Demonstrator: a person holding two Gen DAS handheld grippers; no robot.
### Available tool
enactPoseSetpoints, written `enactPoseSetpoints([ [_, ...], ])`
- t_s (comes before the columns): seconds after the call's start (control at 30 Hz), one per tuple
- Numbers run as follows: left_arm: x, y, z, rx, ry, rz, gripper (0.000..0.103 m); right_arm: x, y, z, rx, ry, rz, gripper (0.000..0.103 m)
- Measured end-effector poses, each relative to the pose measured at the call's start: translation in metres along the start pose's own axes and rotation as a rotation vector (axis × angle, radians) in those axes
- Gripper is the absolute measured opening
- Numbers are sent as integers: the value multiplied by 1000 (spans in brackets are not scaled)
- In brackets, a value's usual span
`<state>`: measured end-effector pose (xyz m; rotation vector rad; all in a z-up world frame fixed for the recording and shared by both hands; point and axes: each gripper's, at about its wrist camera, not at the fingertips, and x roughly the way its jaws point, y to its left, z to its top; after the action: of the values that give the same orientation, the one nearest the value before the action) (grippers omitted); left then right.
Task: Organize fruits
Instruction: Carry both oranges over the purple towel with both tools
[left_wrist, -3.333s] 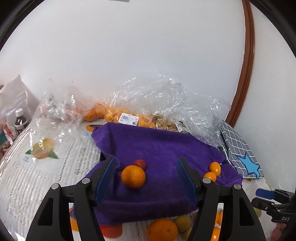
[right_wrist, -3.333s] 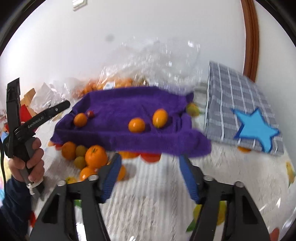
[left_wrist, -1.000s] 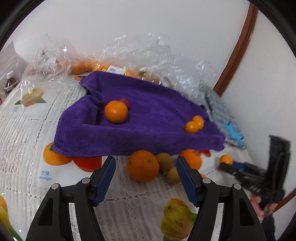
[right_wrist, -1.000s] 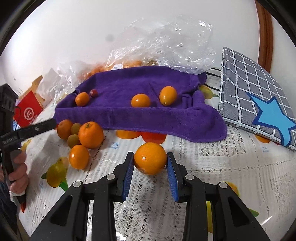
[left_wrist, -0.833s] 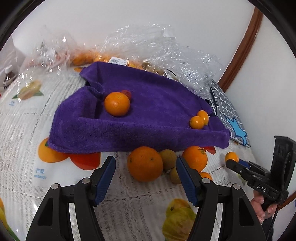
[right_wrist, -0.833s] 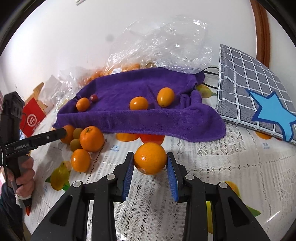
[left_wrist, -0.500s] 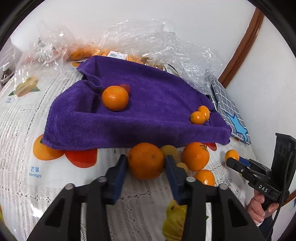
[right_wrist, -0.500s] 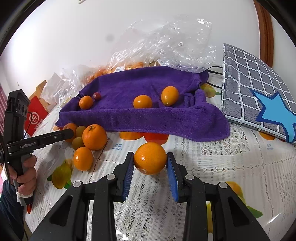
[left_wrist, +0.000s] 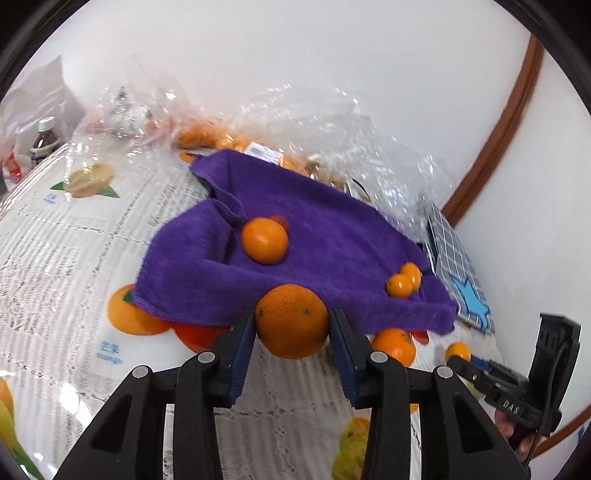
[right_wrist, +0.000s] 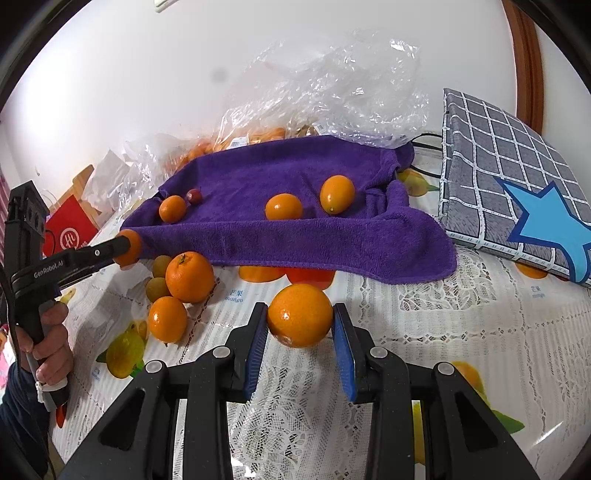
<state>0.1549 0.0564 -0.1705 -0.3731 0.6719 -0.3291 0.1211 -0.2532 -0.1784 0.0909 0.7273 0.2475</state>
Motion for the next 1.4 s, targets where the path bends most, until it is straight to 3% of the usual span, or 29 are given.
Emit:
enactPoseSetpoints([
  [0.4,-22,10,9,-21,-84,45,39,-13,-8,12,53,-45,-8,35],
  [0.63,-26,11,39,-48,-109,34,39,-28,-2,70,-31,-127,-35,35],
  [0.83,-18,7,70,-52,-109,46,39,-11,-7,114,-28,-162,-38,35],
  [0.97,-8,7,82,-55,-88,59,39,21,-18,137,9,-125,7,35],
  [1.13,4,5,89,-20,-67,92,39,65,-25,149,15,-57,-16,35],
  [1.27,15,9,91,-25,-51,92,39,95,-29,147,12,9,-46,35],
  [1.4,27,9,91,-28,-32,81,39,108,-39,148,69,39,-5,35],
])
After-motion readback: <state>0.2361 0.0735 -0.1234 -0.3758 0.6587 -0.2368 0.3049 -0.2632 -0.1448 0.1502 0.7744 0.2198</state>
